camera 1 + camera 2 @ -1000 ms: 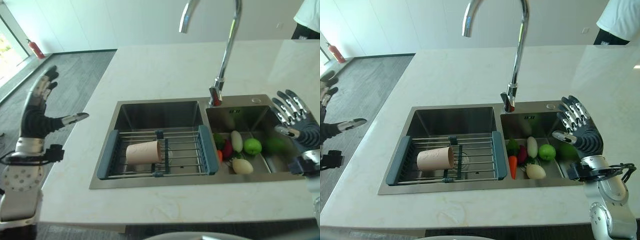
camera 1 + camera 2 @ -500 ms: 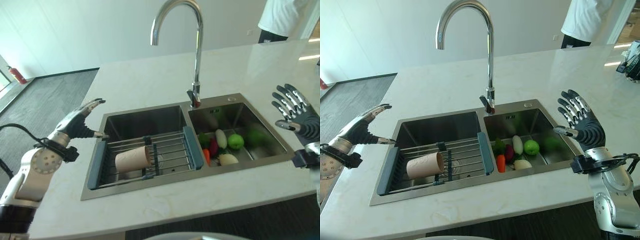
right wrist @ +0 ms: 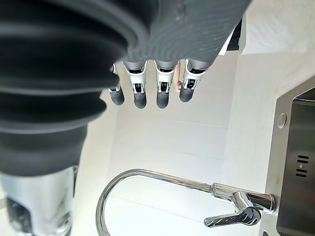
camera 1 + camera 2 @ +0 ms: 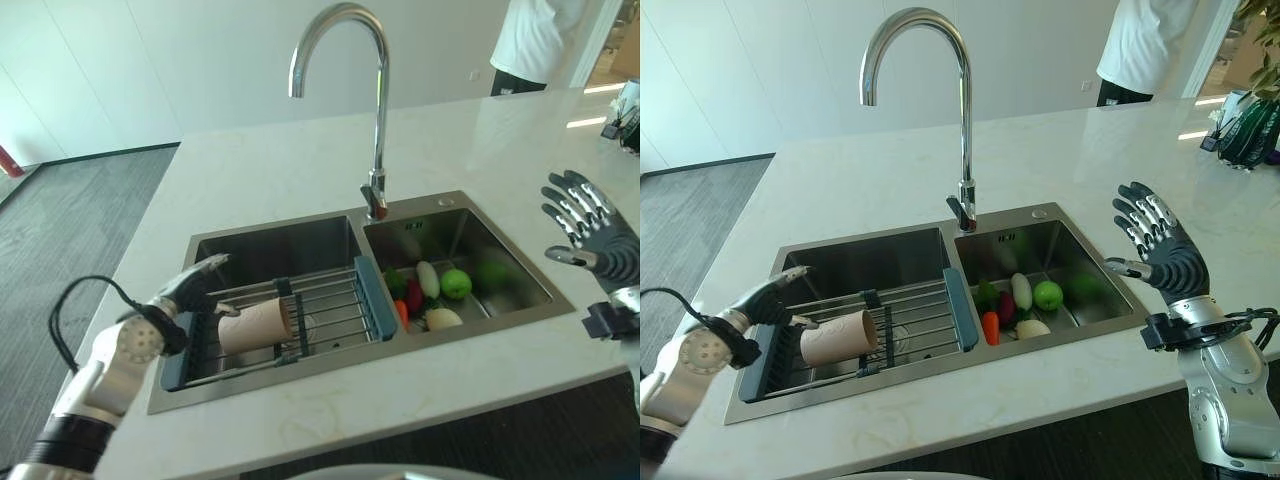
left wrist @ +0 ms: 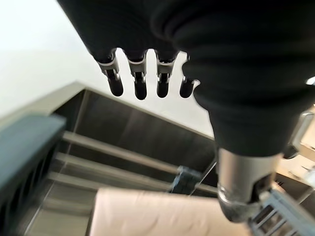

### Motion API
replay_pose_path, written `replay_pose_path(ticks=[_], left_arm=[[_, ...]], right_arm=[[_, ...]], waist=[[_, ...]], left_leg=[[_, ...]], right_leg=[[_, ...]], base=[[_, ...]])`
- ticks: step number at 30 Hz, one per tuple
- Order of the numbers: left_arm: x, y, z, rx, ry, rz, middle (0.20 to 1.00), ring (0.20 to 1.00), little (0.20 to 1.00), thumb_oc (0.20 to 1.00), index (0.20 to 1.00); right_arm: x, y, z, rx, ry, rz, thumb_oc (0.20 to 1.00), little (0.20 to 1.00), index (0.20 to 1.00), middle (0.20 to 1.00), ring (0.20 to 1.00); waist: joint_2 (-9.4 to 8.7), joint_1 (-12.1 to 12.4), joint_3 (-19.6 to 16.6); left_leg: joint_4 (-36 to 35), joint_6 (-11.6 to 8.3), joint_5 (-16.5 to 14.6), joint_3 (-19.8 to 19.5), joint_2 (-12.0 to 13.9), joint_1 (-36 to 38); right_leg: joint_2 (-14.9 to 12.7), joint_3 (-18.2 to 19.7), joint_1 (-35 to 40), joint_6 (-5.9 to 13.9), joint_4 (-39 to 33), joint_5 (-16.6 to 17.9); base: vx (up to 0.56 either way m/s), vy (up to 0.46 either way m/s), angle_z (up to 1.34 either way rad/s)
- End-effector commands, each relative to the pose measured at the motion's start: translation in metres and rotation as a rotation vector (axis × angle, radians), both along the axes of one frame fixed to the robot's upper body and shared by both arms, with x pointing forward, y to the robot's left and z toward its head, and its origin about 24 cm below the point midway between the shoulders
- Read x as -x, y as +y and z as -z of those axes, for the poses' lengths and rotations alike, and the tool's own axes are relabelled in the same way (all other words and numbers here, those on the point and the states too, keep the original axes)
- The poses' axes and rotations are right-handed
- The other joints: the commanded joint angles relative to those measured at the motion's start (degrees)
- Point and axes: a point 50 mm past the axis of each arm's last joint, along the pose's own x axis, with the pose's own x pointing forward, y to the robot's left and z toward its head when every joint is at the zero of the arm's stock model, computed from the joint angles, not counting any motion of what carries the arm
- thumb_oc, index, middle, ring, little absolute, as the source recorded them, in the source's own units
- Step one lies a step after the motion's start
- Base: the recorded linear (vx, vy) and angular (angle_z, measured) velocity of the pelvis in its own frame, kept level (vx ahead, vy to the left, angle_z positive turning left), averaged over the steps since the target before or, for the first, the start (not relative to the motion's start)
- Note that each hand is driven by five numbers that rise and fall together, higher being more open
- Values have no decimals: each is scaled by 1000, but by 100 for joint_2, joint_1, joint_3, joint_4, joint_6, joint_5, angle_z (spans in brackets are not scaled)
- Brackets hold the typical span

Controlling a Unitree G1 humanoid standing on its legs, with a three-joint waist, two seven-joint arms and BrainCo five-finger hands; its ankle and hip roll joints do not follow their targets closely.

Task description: Place the dishes in the dishwasher.

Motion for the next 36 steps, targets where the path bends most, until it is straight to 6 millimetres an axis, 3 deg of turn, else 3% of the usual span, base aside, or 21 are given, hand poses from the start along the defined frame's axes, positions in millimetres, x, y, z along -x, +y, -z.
replay_pose_path(ticks=[1,10,36], left_arm=[[-27,5,-51,-60,-211,-8,1000,1000,1000,1000,1000],[-24,-9,-29,-58,-132,1,1000,1000,1000,1000,1000],[-13,-18,14,-138,89,33,1000,1000,1000,1000,1000]], right_arm=[[-2,3,-39,76,-188,-18,1000,1000,1000,1000,1000],[0,2,-37,102,-191,11,1000,1000,1000,1000,1000],[3,0,-43,152,-202,35,1000,1000,1000,1000,1000]], waist=[[4,-10,148],[-48,-16,179],[-74,-104,267]], left_leg=[[24,-30,-124,-124,103,241],[24,-23,-142,-94,126,268],[24,-28,-164,-24,155,332]], right_leg=[[30,-278,89,165,10,146],[44,-235,89,161,10,142],[75,-161,72,165,10,148]], base=[[8,-5,-10],[3,-2,-1],[0,0,0]])
